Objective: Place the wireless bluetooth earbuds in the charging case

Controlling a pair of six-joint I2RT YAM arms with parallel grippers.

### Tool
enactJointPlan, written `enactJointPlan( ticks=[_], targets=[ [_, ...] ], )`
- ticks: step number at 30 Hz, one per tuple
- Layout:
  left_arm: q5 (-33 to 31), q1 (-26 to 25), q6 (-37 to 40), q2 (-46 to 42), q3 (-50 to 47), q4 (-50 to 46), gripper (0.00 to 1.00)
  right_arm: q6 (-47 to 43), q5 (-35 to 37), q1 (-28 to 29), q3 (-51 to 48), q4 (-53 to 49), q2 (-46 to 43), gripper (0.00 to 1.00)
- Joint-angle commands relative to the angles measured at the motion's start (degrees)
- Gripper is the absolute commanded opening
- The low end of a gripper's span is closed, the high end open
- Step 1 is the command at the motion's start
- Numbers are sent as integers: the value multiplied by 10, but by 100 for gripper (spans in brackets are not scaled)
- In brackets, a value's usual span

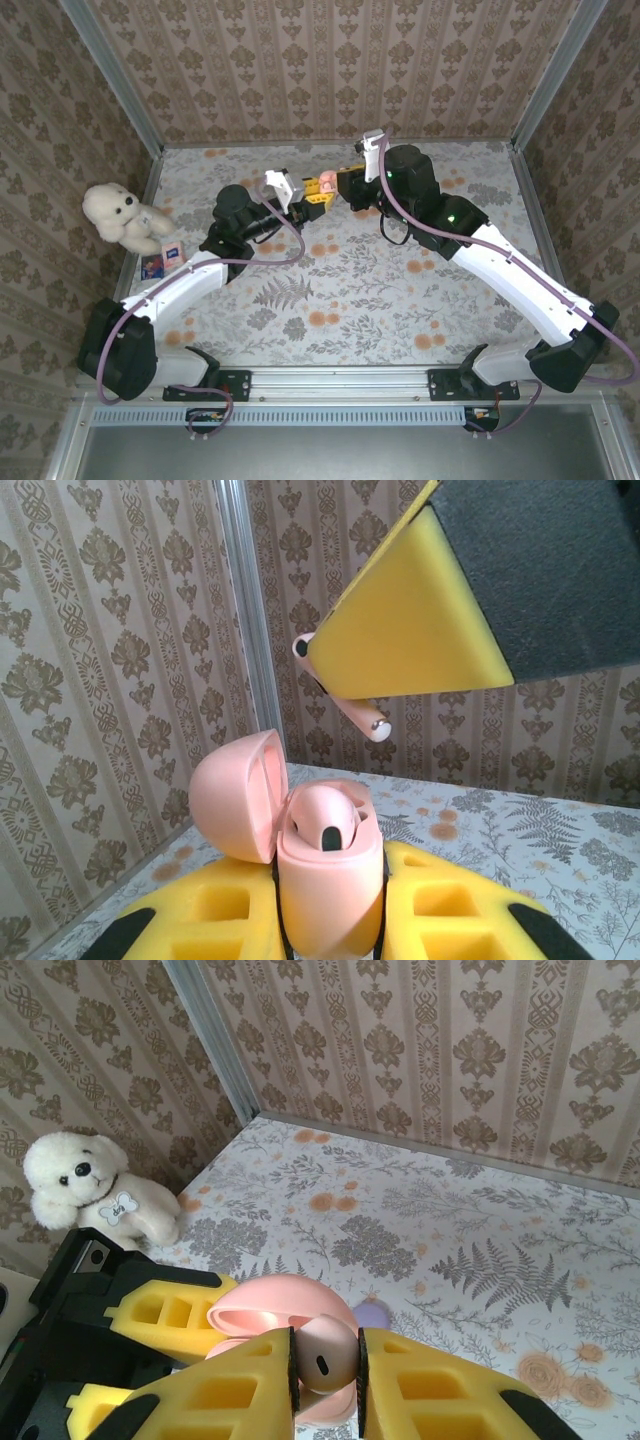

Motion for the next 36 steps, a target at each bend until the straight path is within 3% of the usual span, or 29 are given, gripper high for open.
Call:
enactJointPlan(
  ticks=[1,36],
  targets=[
    [6,-4,-7,1,19,10,0,6,-3,3,0,18,1,22],
    [2,-7,-4,1,28,10,0,-46,20,4,-13,-19,20,21]
  ],
)
